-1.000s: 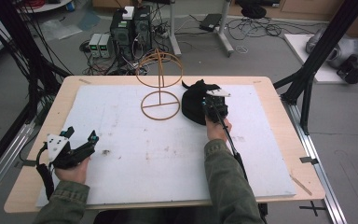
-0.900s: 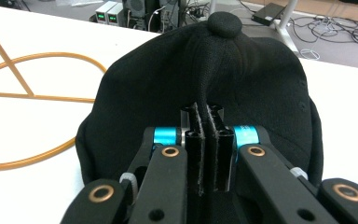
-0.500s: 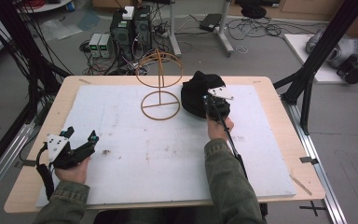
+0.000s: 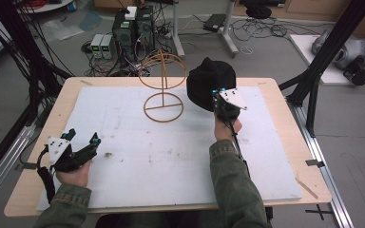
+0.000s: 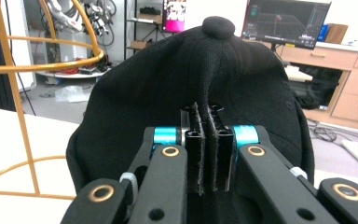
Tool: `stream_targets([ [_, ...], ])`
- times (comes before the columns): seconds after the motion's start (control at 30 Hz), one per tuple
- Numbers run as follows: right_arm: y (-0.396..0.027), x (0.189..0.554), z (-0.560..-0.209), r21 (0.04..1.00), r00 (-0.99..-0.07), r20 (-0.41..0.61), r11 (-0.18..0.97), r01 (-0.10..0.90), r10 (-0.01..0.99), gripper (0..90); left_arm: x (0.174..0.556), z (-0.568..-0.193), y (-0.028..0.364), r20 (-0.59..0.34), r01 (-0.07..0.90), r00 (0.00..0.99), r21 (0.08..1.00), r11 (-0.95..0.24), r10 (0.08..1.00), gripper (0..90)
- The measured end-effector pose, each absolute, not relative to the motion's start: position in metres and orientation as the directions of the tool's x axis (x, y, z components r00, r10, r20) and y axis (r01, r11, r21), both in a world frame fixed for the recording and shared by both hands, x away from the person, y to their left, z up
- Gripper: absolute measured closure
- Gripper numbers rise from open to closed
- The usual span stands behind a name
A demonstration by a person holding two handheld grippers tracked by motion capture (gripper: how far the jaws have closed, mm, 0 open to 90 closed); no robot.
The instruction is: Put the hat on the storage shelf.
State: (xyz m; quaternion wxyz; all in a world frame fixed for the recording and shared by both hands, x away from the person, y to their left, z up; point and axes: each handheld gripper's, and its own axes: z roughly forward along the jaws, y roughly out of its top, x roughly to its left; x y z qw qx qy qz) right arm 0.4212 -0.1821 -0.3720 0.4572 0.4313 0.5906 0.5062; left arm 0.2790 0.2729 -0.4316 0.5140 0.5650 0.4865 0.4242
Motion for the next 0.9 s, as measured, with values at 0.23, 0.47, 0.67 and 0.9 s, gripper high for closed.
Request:
stream_targets([
  [0.23,-0.188,0.417,-0.364,0.995,-0.202,-0.1,0.102,-0.001,0.974,87.5,0.279,-0.432,0.273,-0.019,0.117,0.165,0.993,0.0,0.986,19.5],
  [0.47,-0.2,0.413,-0.353,0.996,-0.207,-0.083,0.077,-0.034,0.975,87.5,0.28,-0.432,0.272,-0.019,0.117,0.164,0.993,0.0,0.986,19.5],
  [0.67,-0.203,0.41,-0.335,0.995,-0.228,-0.071,0.054,-0.08,0.971,87.5,0.279,-0.432,0.271,-0.018,0.118,0.167,0.993,-0.002,0.986,19.5],
  [0.9,-0.198,0.409,-0.318,0.993,-0.253,-0.061,0.033,-0.114,0.966,87.4,0.279,-0.432,0.272,-0.021,0.116,0.171,0.993,0.001,0.985,20.0],
])
